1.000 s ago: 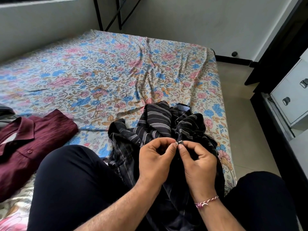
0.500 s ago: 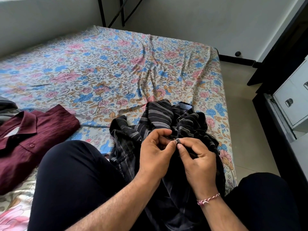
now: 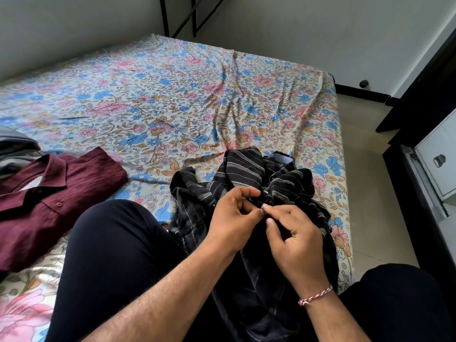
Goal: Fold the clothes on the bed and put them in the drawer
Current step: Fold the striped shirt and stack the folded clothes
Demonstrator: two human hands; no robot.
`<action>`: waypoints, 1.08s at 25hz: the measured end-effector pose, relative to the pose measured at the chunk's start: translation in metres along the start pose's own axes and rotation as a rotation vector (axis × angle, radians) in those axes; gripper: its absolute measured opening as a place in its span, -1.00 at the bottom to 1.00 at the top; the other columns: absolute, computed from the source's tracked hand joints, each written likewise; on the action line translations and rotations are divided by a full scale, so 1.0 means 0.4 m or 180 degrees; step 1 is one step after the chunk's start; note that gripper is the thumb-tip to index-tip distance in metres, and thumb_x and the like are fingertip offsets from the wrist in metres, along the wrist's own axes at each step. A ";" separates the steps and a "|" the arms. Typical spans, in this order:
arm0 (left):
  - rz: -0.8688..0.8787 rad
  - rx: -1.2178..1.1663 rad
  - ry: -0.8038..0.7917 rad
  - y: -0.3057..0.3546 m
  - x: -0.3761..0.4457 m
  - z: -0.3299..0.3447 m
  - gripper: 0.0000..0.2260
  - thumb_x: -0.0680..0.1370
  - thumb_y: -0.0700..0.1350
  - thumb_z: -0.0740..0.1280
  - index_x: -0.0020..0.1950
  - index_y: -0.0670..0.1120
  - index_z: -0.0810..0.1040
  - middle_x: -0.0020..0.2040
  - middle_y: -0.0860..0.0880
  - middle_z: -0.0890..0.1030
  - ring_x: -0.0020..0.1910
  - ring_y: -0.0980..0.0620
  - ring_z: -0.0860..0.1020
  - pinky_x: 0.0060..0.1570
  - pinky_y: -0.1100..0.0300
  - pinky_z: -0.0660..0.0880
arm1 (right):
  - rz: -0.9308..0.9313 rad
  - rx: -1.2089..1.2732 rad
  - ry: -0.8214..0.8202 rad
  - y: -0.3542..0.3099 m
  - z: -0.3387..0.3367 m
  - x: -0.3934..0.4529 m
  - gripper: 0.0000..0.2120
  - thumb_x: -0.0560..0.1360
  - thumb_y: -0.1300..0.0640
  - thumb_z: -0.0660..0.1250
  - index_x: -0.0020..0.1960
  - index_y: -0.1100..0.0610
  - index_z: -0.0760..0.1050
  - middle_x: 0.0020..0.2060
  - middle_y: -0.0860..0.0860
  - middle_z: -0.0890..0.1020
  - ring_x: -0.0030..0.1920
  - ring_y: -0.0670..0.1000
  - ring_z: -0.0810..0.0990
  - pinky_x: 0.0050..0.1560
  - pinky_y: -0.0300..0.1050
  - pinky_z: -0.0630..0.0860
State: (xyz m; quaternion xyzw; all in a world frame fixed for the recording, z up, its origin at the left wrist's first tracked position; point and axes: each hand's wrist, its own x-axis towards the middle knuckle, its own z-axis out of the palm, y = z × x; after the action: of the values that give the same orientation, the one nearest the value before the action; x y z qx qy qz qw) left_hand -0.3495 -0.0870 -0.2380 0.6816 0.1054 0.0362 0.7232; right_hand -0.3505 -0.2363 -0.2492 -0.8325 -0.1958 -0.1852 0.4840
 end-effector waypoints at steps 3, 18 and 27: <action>-0.0020 0.0026 0.0004 -0.009 0.002 0.003 -0.72 0.52 -0.28 0.50 0.12 0.04 0.63 -0.31 -0.01 0.58 -0.30 0.03 0.51 -0.19 0.11 0.48 | 0.0700 0.0591 -0.0154 0.002 -0.018 0.012 -0.68 0.54 0.42 0.35 0.07 0.07 0.73 -0.04 -0.12 0.75 0.08 -0.17 0.69 0.13 -0.29 0.58; -0.0123 0.0036 0.0201 -0.018 0.000 0.009 -0.72 0.53 -0.33 0.47 0.14 -0.01 0.62 -0.24 -0.05 0.70 -0.23 0.00 0.68 -0.03 -0.03 0.65 | 0.0976 0.0605 -0.0370 0.025 0.013 0.019 -0.66 0.45 0.35 0.53 0.02 -0.08 0.69 -0.19 -0.08 0.69 -0.14 -0.06 0.68 -0.04 -0.20 0.65; 0.0102 0.0514 0.0493 -0.019 -0.002 0.015 -0.75 0.51 -0.31 0.44 0.01 0.05 0.67 -0.33 0.05 0.65 -0.32 0.14 0.59 -0.20 0.22 0.57 | 0.0585 0.0073 -0.0213 0.017 0.026 0.011 -0.75 0.47 0.30 0.53 0.08 0.04 0.72 -0.09 -0.16 0.71 -0.07 -0.15 0.69 -0.02 -0.34 0.59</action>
State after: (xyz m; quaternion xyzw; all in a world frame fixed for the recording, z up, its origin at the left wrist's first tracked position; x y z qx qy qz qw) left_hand -0.3498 -0.0937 -0.2452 0.7345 0.1526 0.0918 0.6549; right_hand -0.3420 -0.2295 -0.2569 -0.8471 -0.1367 -0.1099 0.5016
